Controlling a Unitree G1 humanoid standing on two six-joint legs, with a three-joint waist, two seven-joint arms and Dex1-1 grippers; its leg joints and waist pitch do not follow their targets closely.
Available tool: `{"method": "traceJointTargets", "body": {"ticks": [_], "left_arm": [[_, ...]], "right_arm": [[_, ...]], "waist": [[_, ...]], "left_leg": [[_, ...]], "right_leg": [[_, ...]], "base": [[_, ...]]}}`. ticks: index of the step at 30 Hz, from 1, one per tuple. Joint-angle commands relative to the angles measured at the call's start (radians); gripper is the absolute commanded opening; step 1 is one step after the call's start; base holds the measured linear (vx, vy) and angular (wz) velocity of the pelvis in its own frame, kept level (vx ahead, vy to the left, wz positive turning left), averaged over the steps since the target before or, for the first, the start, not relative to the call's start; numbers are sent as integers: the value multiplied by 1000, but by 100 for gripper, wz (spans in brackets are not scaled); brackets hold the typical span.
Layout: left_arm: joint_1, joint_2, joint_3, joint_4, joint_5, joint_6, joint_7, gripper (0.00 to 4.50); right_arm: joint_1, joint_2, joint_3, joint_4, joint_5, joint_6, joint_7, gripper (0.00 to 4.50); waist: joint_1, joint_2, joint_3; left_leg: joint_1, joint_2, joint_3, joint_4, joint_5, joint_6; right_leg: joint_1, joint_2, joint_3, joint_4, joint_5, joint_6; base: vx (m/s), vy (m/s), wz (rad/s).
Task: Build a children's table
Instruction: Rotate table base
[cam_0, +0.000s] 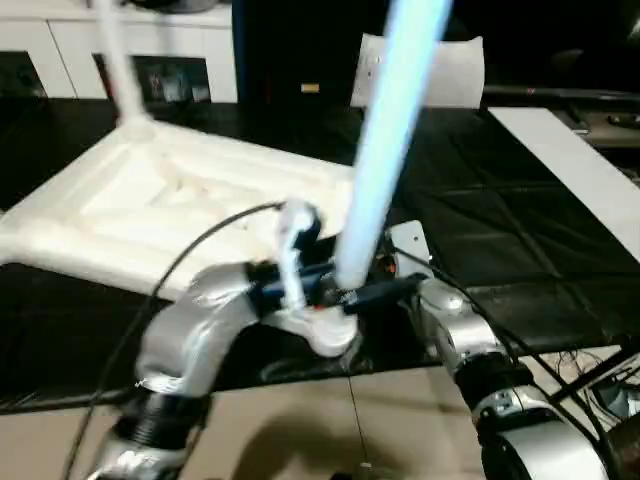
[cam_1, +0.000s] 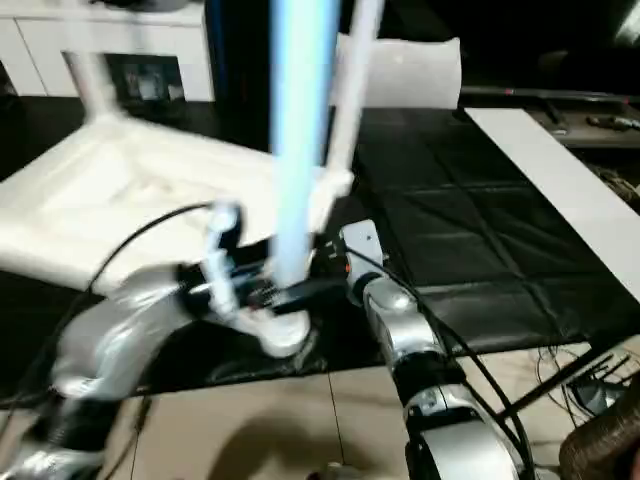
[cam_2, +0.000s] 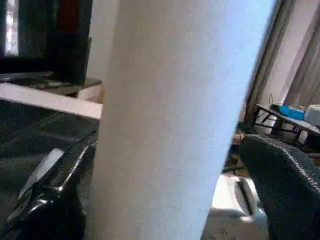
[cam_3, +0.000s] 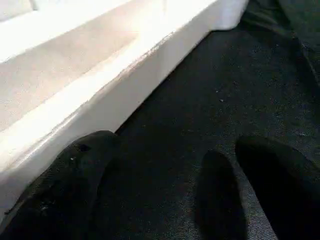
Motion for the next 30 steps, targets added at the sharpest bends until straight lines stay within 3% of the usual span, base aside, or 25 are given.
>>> {"method": "traceJointTargets", "body": {"ticks": [1, 3, 5, 9, 12, 13, 16, 17, 19, 22, 25, 26, 28, 30], "left_arm": [[-55, -32, -25, 65, 49, -77, 26, 445], [-83, -27, -11, 120, 82, -125, 49, 445], [-96, -6, 0, 149, 101, -155, 48, 445], [-89, 41, 5, 151, 101, -145, 9, 445], [-71, 125, -2, 163, 106, -143, -82, 445], [-59, 180, -12, 172, 119, -145, -131, 445], [-54, 242, -32, 199, 142, -167, -193, 445], [-54, 265, -43, 213, 155, -179, -216, 445], [-60, 301, -66, 243, 188, -205, -243, 410], [-79, 340, -104, 294, 244, -245, -273, 391], [-126, 363, -152, 390, 311, -327, -309, 367], [-141, 367, -164, 418, 330, -349, -319, 365], [-166, 370, -183, 465, 359, -385, -335, 330], [-185, 369, -196, 498, 374, -405, -347, 324]], "right_arm": [[-36, 51, 24, 8, 2, -31, 27, 450], [-35, 38, 11, 5, 7, -41, 20, 450], [-24, 16, -5, -10, 14, -52, 19, 450], [9, -19, -16, -64, 28, -69, 65, 450], [72, -81, -22, -168, 32, -89, 145, 450], [120, -120, -20, -258, 57, -69, 218, 450], [181, -168, -14, -382, 96, -16, 303, 450], [204, -190, -7, -428, 105, -3, 335, 450], [243, -227, -1, -504, 124, 33, 379, 450], [298, -286, 3, -613, 169, 105, 459, 450], [380, -373, 18, -756, 211, 145, 567, 450], [402, -397, 22, -797, 225, 162, 594, 450], [441, -433, 24, -873, 263, 210, 638, 450], [470, -456, 23, -937, 293, 249, 665, 450]], "waist": [[10, 16, -61], [9, 21, -62], [12, 19, -65], [15, 21, -67], [19, 21, -65], [23, 21, -62], [28, 23, -55], [34, 23, -52], [37, 23, -52], [42, 24, -51], [60, 23, -54], [60, 27, -54], [62, 24, -53], [66, 24, -55]], "left_leg": [[-5, 3, 2, -60, -228, 0], [-5, 3, 1, -60, -220, 0], [-5, 5, 1, -59, -202, 8], [-4, 8, 4, -58, -172, 22], [-4, 7, 4, -59, -158, 34], [-2, 8, 4, -61, -170, 42], [6, 9, 6, -65, -219, 29], [9, 8, 5, -67, -246, 27], [9, 9, 2, -70, -260, 22], [12, 10, 1, -70, -265, 20], [13, 12, 2, -71, -242, 31], [12, 13, 1, -70, -238, 28], [7, 11, 0, -72, -229, 28], [6, 10, -1, -71, -226, 34]], "right_leg": [[56, -58, 45, -89, -268, -139], [56, -59, 45, -88, -252, -144], [59, -59, 45, -80, -210, -159], [62, -60, 47, -73, -148, -185], [63, -60, 47, -70, -115, -197], [63, -58, 48, -73, -138, -186], [54, -57, 48, -83, -231, -173], [54, -56, 48, -92, -284, -154], [53, -57, 48, -95, -318, -136], [51, -58, 50, -96, -333, -131], [52, -61, 51, -98, -303, -125], [52, -63, 52, -93, -290, -132], [56, -64, 50, -95, -287, -134], [59, -64, 49, -96, -283, -133]], "base": [[0, 0, 0], [0, 0, 0], [0, 0, 0], [0, 0, 0], [0, 0, 0], [0, 0, 0], [0, 0, 0], [0, 0, 0], [0, 0, 0], [0, 0, 0], [0, 0, 0], [0, 0, 0], [0, 0, 0], [0, 0, 0]]}}
